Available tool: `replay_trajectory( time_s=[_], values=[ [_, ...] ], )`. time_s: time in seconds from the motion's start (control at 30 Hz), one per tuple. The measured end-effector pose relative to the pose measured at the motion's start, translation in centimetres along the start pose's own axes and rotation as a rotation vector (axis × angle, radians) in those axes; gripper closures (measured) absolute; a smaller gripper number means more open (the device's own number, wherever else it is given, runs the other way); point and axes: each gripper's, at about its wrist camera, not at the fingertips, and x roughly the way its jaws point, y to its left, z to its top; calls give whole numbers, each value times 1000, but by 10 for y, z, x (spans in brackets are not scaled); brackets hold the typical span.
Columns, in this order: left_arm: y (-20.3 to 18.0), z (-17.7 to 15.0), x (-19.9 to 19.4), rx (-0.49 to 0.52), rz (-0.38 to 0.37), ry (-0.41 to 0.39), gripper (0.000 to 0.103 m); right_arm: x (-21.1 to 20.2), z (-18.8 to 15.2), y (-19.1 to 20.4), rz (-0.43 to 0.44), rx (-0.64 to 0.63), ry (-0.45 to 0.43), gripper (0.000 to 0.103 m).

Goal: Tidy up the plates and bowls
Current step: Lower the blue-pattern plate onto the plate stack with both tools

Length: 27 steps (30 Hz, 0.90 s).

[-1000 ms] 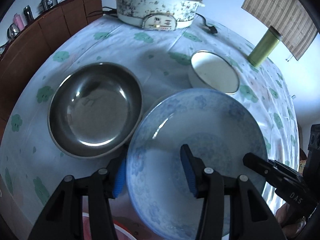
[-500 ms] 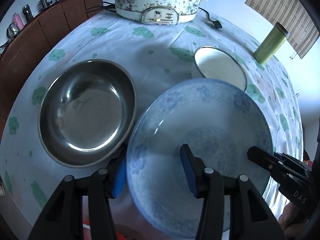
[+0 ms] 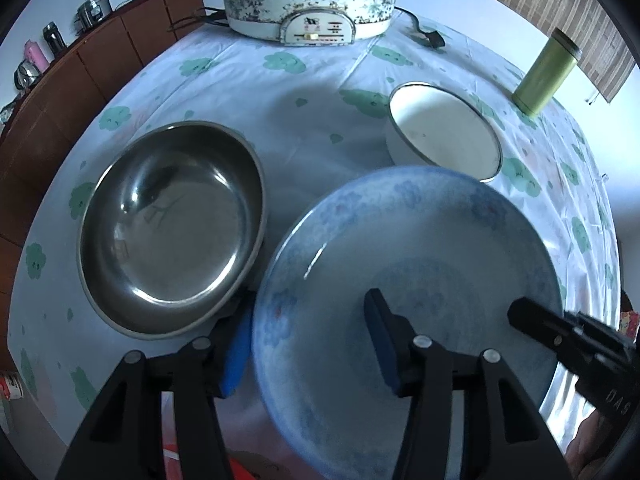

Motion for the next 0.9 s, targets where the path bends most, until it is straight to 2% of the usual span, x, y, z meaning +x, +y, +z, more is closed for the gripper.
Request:
replay_trajectory(
  time_s=[0.23, 0.4, 0.57, 0.63, 0.73, 0.9],
  values=[
    [0, -1, 0, 2, -2, -3, 50, 4, 12, -6, 20, -10, -6, 86],
    [3, -1, -9, -1, -41, -21, 50, 3, 9, -8, 33, -6, -36, 86],
    [5, -2, -18, 0, -49, -46, 50, -1, 0, 1, -17, -37, -86, 86],
    [8, -4, -28, -10, -75, -75, 50, -2, -3, 4, -38, -47, -102, 86],
    [9, -8, -42, 4, -69, -111, 50, -4, -9, 10, -78, -66, -132, 85],
    [14, -17, -52, -3, -78, -121, 50, -5, -14, 14, -115, -65, -172, 84]
  ],
)
